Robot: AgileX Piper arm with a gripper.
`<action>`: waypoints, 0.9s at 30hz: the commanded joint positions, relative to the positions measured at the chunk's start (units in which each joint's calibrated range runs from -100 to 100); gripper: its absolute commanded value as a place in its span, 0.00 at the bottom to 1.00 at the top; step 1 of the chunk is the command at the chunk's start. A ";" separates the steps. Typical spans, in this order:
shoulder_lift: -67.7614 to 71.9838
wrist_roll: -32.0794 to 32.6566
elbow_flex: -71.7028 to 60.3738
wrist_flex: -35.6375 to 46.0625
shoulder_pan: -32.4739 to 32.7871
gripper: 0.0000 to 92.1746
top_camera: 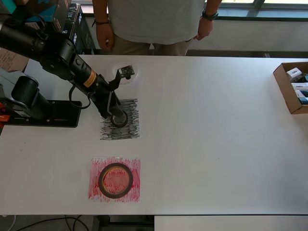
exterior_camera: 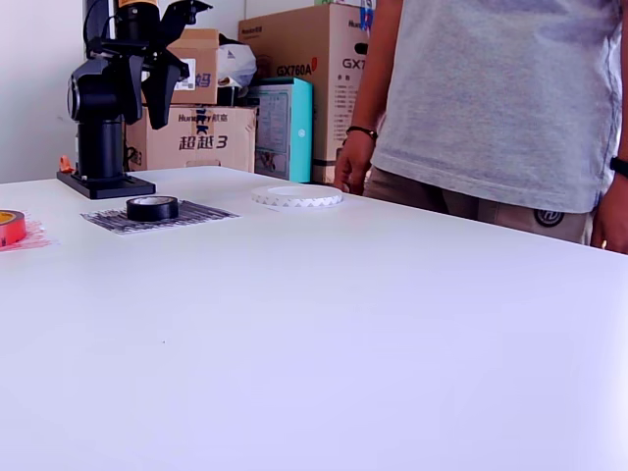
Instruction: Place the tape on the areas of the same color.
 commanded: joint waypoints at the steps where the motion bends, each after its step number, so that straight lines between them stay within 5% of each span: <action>1: -22.00 0.03 0.10 6.01 4.99 0.52; 17: -62.79 -4.23 10.09 4.99 9.96 0.51; 27: -66.43 -5.37 11.82 -0.27 9.72 0.19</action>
